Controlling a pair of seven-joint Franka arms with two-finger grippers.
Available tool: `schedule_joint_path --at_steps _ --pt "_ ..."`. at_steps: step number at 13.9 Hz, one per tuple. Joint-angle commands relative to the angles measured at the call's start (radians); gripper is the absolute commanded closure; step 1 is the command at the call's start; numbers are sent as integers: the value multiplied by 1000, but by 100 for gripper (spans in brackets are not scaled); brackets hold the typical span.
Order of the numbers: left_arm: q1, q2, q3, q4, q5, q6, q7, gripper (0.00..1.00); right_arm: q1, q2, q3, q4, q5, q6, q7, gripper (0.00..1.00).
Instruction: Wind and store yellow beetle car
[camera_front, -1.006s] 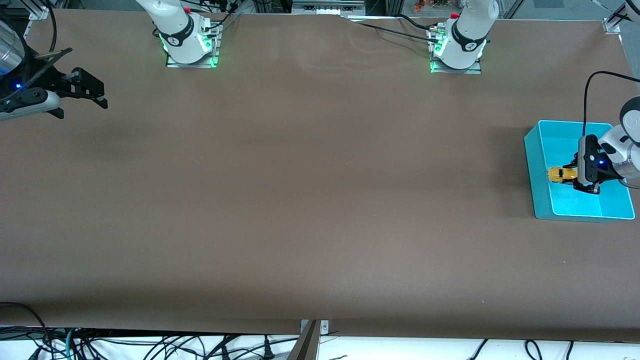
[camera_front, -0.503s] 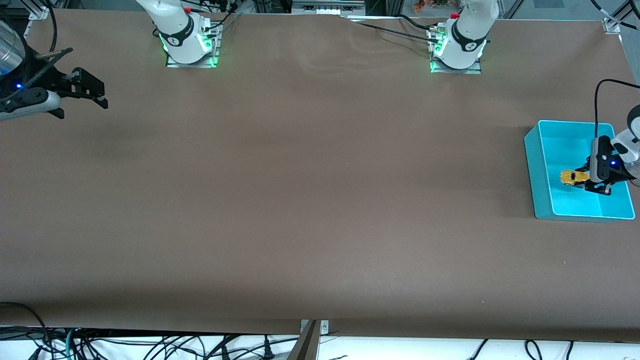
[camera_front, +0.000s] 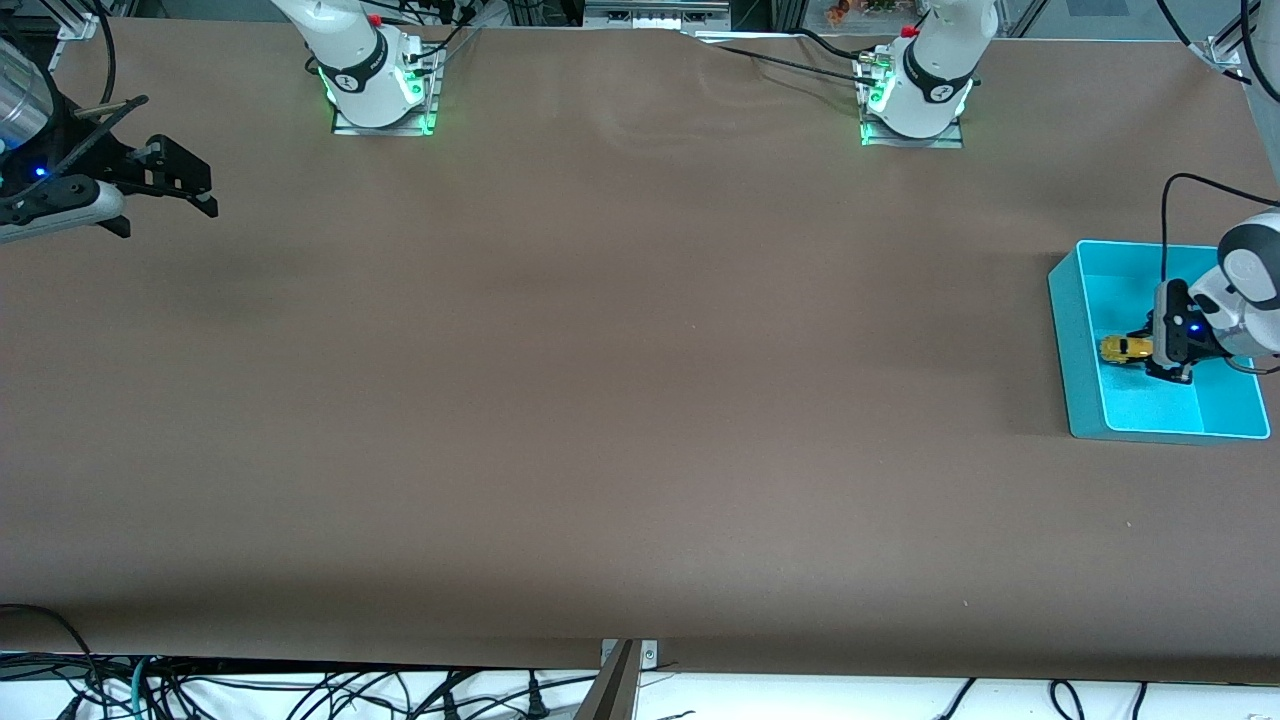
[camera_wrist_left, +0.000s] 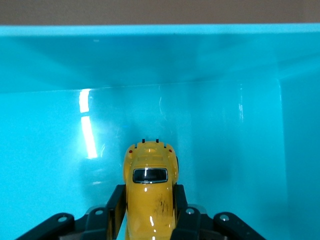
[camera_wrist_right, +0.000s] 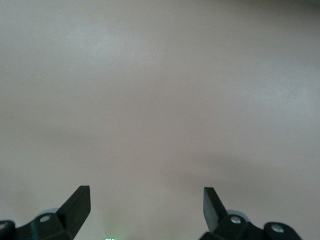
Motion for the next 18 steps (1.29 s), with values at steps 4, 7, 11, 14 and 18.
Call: schedule_joint_path --at_steps 4,7,11,14,18 --pt "-9 -54 2 -30 0 -20 -38 0 7 1 2 14 -13 -18 20 0" --pt "-15 -117 2 23 0 -192 -156 0 7 1 0 14 -10 -18 20 0" --pt "-76 -242 4 117 -9 -410 -417 0 7 0 0 14 -10 -18 22 0" --pt "-200 -377 4 138 -46 -562 -779 0 7 0 2 14 -10 -18 22 0" --pt "-337 -420 2 232 -95 -642 -1184 0 7 0 0 14 -11 -18 19 0"
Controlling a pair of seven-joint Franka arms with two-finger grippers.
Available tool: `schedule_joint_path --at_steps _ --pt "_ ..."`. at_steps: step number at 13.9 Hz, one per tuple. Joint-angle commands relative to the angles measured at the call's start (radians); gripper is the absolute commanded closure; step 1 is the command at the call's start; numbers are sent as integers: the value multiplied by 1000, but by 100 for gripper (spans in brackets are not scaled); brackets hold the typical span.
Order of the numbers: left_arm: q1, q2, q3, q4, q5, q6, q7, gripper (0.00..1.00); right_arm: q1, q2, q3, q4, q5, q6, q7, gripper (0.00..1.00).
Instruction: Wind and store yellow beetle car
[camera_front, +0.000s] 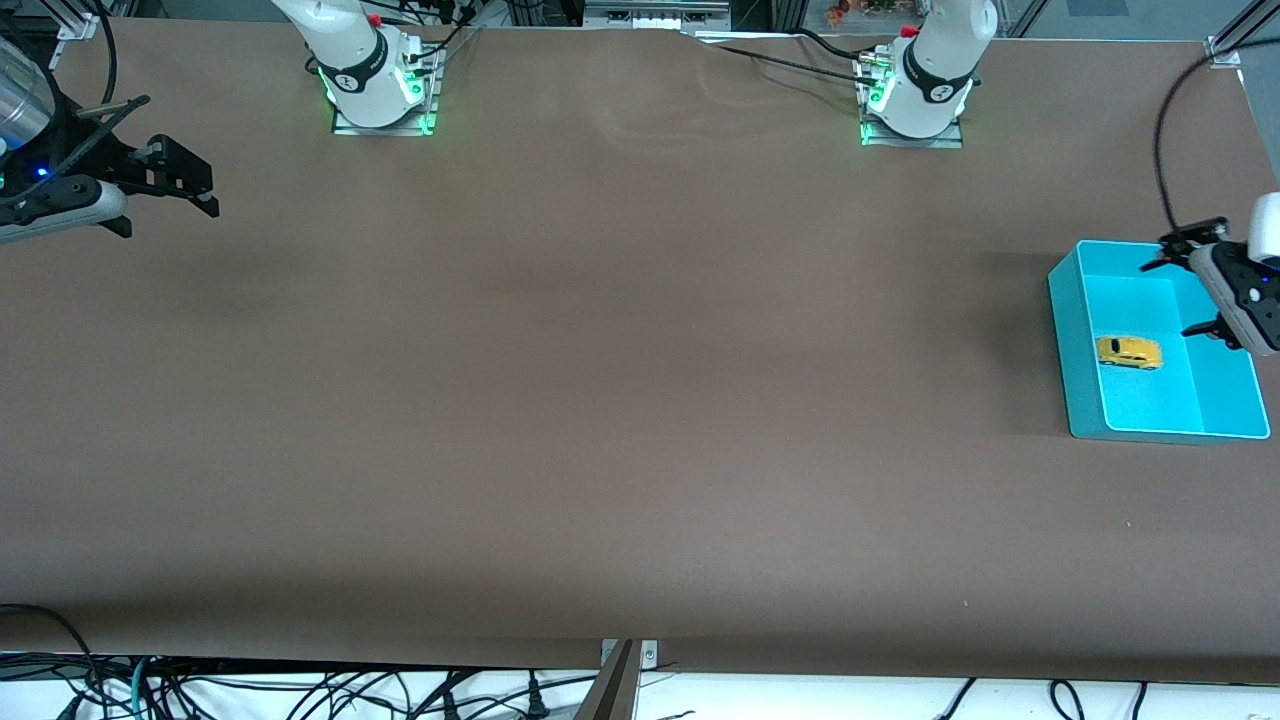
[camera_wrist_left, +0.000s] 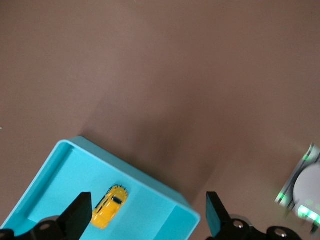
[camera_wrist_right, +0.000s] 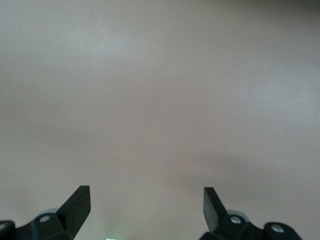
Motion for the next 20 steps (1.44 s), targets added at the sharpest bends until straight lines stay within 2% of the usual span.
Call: schedule_joint_path --at_steps 1,4,6,11,20 --pt "-68 -24 15 43 -54 -29 -263 0 7 0 -1 16 -11 -18 16 0" --pt "-195 -63 24 71 -41 -37 -731 0 7 0 1 20 -8 -18 17 0" --pt "-218 -69 21 79 -40 -63 -924 0 7 0 1 20 -8 -18 19 0" --pt "-266 -83 29 97 -44 -117 -1103 0 13 0 2 20 -2 -18 22 0" --pt "-257 -58 22 106 -44 -125 -1088 0 13 0 1 20 1 -20 22 0"
